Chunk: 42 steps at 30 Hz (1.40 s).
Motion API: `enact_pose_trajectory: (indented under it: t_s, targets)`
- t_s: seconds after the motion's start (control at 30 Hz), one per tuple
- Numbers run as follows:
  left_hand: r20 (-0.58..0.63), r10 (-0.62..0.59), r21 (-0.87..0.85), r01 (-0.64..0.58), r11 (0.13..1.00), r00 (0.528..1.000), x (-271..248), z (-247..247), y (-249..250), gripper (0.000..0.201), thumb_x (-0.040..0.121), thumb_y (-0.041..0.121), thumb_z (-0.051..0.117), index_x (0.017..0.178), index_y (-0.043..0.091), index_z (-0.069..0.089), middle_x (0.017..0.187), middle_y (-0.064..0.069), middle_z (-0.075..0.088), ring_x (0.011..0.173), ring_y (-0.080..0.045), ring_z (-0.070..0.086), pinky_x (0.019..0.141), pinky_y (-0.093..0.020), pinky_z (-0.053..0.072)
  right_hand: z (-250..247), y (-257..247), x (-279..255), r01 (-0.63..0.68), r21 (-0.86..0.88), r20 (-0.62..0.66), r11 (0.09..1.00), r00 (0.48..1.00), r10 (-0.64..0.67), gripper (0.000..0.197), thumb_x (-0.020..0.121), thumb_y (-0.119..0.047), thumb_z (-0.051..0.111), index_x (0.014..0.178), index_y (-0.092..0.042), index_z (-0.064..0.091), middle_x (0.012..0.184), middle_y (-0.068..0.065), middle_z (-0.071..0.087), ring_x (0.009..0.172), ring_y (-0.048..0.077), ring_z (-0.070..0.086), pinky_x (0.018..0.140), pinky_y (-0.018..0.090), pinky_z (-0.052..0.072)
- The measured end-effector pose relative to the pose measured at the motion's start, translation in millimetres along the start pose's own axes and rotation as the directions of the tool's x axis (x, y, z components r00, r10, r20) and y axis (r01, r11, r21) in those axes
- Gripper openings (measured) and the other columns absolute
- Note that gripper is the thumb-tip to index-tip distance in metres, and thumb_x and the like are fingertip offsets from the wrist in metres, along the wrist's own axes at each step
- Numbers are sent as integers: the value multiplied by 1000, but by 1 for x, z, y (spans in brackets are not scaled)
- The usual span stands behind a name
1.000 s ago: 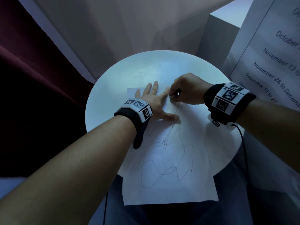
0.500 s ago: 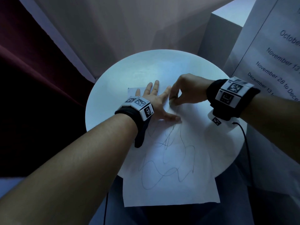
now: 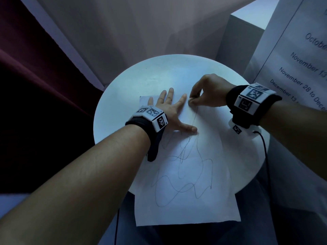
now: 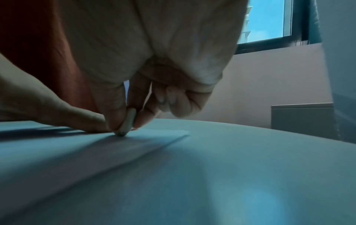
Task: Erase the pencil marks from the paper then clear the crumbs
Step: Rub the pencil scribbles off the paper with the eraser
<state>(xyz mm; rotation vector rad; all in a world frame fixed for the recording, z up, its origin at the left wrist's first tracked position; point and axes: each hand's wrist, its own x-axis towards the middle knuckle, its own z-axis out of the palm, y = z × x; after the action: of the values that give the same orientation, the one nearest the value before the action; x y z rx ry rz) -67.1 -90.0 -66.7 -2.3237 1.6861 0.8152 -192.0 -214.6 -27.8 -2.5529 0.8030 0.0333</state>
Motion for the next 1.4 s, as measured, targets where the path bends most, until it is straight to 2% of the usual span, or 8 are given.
enact_pose_trajectory:
  t_s: [0.13,0.33,0.5,0.63,0.77,1.0,1.1,1.4]
  targets:
    - [2,-1,-4,1,1000,1000,1,1,-2,134,49,101,49,149,47,-22,160,-1,-34,148,-23,-28,117,-60,-11,4,-8,-10,67,-24,182,997,981,-61,6,76,-28,76,79,-23,77,75,-4,72,68,12,63,63,26,50]
    - [1,-6,8,6,1000,1000,-1,-1,0,131,53,98,51,150,47,-21,160,-2,-34,148,-24,-27,117,-60,-10,-1,4,6,-33,47,5,998,999,32,2,74,-27,76,73,-26,74,78,-6,72,78,13,67,72,31,56]
    - [-2,-8,-4,8,1000,1000,-1,1,-1,133,51,99,50,150,46,-21,160,-1,-33,148,-23,-27,117,-59,-11,0,2,-7,25,-1,194,1000,981,-24,8,75,-33,78,78,-27,76,71,-9,70,62,7,59,58,22,45]
    - [-61,10,-26,-11,1000,998,-4,0,2,127,59,91,58,155,41,-8,164,-5,-22,151,-25,-19,119,-59,-6,-2,15,-2,-17,90,32,996,999,14,7,84,-26,71,86,-20,73,79,-9,68,53,-3,60,52,13,44]
    - [-126,57,-9,-58,998,990,-9,-5,9,113,66,77,69,155,32,17,166,-10,-4,153,-26,-4,119,-57,10,1,22,2,-96,174,-33,980,994,103,5,82,-21,73,86,-18,73,81,-2,72,52,8,65,59,25,55]
    - [-52,-6,-11,5,1000,999,-3,1,18,129,58,92,59,155,41,-9,164,-8,-20,151,-26,-17,115,-65,0,6,16,-1,-15,-36,-67,999,998,12,11,83,-19,67,92,-17,73,83,-1,66,77,17,57,69,23,39]
    - [-38,-2,-44,1,999,999,-2,2,18,129,54,95,57,151,49,-15,163,-7,-23,151,-25,-20,115,-66,-4,9,8,-7,101,-86,39,991,994,-98,13,82,-20,68,93,-22,75,72,-11,59,68,11,53,64,21,36]
    - [-2,-22,-30,22,999,1000,-3,-1,17,131,56,96,55,153,45,-17,162,-3,-29,149,-23,-24,116,-64,-7,5,10,-1,26,-33,9,999,1000,-26,9,79,-27,73,85,-21,76,83,-1,72,81,19,64,73,31,52]
